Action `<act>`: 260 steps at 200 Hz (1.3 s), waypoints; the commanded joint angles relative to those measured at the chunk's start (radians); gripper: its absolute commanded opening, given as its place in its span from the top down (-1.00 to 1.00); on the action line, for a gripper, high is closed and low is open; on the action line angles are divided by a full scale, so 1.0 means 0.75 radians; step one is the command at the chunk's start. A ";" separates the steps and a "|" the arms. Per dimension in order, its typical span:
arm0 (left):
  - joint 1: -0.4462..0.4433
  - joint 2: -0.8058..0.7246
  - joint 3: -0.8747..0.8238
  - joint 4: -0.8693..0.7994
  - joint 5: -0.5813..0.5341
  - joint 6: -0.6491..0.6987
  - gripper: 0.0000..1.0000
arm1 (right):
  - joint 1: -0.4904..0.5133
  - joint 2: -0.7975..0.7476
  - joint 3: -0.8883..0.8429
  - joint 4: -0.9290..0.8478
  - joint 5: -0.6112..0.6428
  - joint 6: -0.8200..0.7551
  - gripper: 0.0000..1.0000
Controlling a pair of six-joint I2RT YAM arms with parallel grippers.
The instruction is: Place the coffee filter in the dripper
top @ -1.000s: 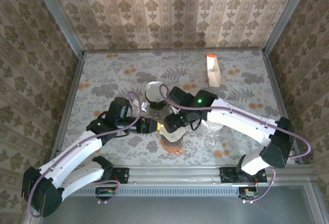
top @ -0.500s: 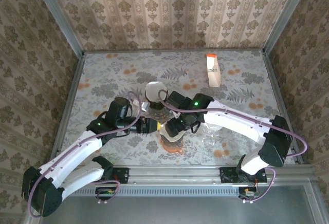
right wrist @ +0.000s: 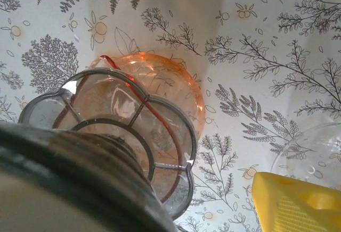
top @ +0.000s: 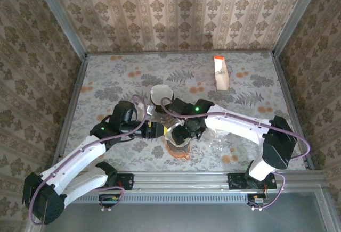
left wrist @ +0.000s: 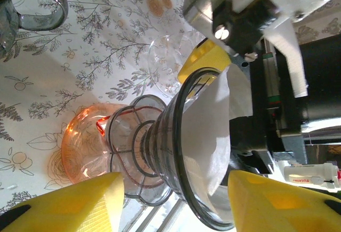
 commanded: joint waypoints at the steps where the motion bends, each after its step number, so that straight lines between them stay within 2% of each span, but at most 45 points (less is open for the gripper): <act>1: -0.010 0.007 0.029 0.008 0.008 0.016 -0.18 | -0.005 0.030 -0.010 0.009 0.014 0.006 -0.55; 131: -0.030 0.050 0.029 0.003 0.030 0.044 -0.18 | -0.005 0.082 -0.034 0.005 0.054 0.013 -0.53; 188: -0.038 0.061 0.029 0.004 0.031 0.043 0.18 | -0.005 0.003 0.041 -0.022 0.084 0.012 -0.54; 260: -0.044 0.065 0.019 0.023 0.025 0.028 0.19 | -0.007 -0.127 0.125 -0.108 0.153 0.026 -0.56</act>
